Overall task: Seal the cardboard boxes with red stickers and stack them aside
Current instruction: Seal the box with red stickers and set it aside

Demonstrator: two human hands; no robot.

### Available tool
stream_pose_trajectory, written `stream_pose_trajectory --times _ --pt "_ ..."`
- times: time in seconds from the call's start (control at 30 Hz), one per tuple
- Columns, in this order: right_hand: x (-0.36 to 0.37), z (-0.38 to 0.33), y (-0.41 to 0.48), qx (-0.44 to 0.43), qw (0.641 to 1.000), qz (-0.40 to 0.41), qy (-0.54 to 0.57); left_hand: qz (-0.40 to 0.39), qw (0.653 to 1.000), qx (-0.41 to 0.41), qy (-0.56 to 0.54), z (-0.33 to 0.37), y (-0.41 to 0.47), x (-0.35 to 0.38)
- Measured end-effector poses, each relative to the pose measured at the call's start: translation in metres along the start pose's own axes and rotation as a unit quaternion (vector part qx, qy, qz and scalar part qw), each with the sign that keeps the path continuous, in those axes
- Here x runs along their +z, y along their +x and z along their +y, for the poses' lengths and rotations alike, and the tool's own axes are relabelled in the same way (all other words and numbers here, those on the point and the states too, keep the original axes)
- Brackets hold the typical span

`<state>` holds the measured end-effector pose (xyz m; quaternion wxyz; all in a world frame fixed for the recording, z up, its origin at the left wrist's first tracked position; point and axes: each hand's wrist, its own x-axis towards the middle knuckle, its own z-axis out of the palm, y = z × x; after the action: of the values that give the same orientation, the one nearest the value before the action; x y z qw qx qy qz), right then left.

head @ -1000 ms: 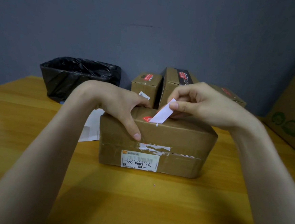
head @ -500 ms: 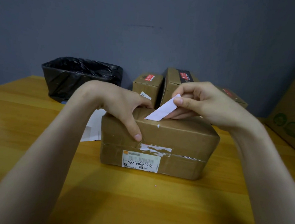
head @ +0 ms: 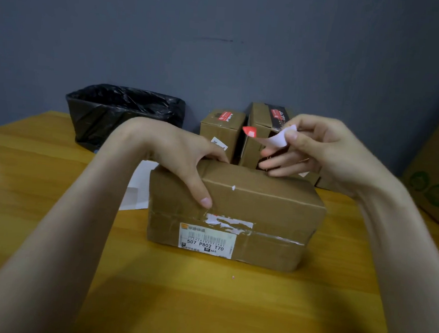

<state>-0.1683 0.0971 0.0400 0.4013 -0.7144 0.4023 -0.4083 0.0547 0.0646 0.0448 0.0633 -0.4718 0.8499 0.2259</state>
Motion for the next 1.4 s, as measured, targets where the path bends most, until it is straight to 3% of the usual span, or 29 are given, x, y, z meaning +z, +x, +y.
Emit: stream_pose_trajectory --times 0.2,0.33,0.67,0.87,0.97,1.13,1.4 --pt "-0.019 -0.012 -0.004 -0.057 0.994 0.096 0.024 0.036 0.995 0.060 -0.064 -0.015 -0.007 -0.006" --pt "-0.026 -0.016 -0.008 -0.078 0.988 0.124 0.054 -0.003 0.978 0.107 -0.178 -0.023 -0.007 -0.005" --pt "-0.021 -0.009 -0.007 -0.030 0.996 0.088 0.001 -0.083 0.962 0.055 -0.254 -0.029 0.032 0.025" --pt "-0.015 -0.006 -0.003 -0.065 0.988 0.105 -0.094 -0.026 0.969 0.045 -0.240 -0.029 0.037 0.032" --pt "-0.012 -0.004 0.000 -0.091 0.983 0.099 -0.123 0.041 0.974 0.054 -0.216 -0.028 0.040 0.031" --pt "-0.005 -0.003 0.001 -0.104 0.986 0.054 -0.120 0.203 0.915 0.083 -0.337 0.000 0.026 0.012" --pt "0.001 -0.009 -0.004 -0.121 0.987 0.032 -0.096 0.190 0.932 0.101 -0.291 0.021 -0.007 0.003"
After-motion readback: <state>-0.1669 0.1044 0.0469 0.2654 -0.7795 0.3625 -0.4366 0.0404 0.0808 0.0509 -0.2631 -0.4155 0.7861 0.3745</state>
